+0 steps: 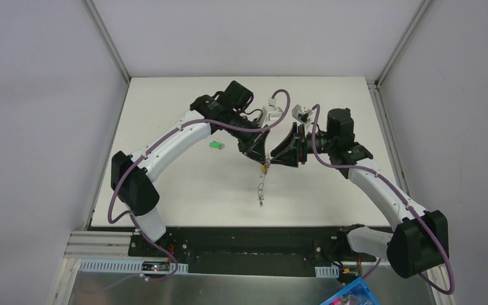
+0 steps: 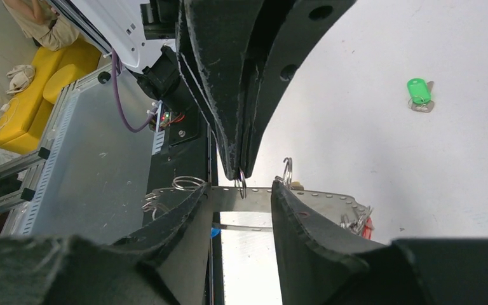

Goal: Put the keys on the keyring

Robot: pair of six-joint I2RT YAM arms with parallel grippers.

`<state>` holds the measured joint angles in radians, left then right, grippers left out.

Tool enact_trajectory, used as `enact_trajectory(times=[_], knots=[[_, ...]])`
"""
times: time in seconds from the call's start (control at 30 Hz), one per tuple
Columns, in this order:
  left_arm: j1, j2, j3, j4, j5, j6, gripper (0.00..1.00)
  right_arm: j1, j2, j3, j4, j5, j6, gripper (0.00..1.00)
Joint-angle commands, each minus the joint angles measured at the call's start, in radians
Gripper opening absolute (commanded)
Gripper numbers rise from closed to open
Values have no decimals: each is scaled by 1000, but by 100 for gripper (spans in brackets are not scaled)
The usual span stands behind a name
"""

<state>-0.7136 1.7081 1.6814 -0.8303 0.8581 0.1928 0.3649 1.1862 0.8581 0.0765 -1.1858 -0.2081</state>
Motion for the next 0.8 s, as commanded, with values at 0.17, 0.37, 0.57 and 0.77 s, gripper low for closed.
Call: enact_trajectory(times=[0.17, 0.37, 0.57, 0.77], knots=[[-12, 22, 72, -9, 74, -60, 0, 36, -11, 9, 66, -19, 17, 34], [-12, 24, 70, -1, 64, -61, 0, 44, -2, 11, 71, -37, 24, 3], [-9, 11, 70, 8, 58, -57, 0, 45, 4, 13, 71, -26, 22, 0], [-3, -5, 67, 8, 59, -48, 0, 44, 4, 19, 61, -12, 19, 0]])
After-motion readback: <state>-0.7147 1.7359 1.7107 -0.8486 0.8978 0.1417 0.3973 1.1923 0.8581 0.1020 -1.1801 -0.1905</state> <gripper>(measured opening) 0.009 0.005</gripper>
